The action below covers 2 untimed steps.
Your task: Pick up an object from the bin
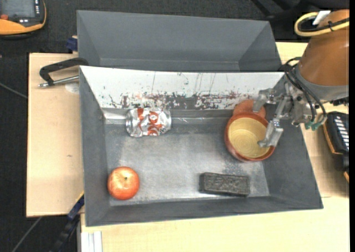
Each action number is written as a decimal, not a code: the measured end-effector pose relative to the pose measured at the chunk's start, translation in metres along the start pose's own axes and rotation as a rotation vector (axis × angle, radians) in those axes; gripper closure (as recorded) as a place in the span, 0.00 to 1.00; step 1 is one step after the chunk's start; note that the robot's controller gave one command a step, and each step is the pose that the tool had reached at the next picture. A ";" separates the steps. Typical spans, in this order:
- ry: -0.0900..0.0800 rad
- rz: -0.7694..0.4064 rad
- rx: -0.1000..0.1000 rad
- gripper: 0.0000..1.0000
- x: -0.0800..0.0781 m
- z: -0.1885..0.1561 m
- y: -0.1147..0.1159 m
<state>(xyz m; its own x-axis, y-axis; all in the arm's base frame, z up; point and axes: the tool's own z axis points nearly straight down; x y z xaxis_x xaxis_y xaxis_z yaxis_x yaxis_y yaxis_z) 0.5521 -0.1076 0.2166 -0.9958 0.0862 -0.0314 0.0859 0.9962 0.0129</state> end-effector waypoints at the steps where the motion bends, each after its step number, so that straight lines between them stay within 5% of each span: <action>1: -0.005 -0.111 -0.001 0.00 -0.037 0.043 0.019; 2: -0.006 -0.263 -0.001 0.00 -0.036 0.072 0.007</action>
Offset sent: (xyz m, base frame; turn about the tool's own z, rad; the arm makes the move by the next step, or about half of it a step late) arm 0.0381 0.0148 -0.0416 -0.1106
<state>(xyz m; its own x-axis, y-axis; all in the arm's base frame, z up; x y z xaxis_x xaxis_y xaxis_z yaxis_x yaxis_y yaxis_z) 0.5910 -0.1029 0.1458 -0.9837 -0.1754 -0.0394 -0.1757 0.9844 0.0047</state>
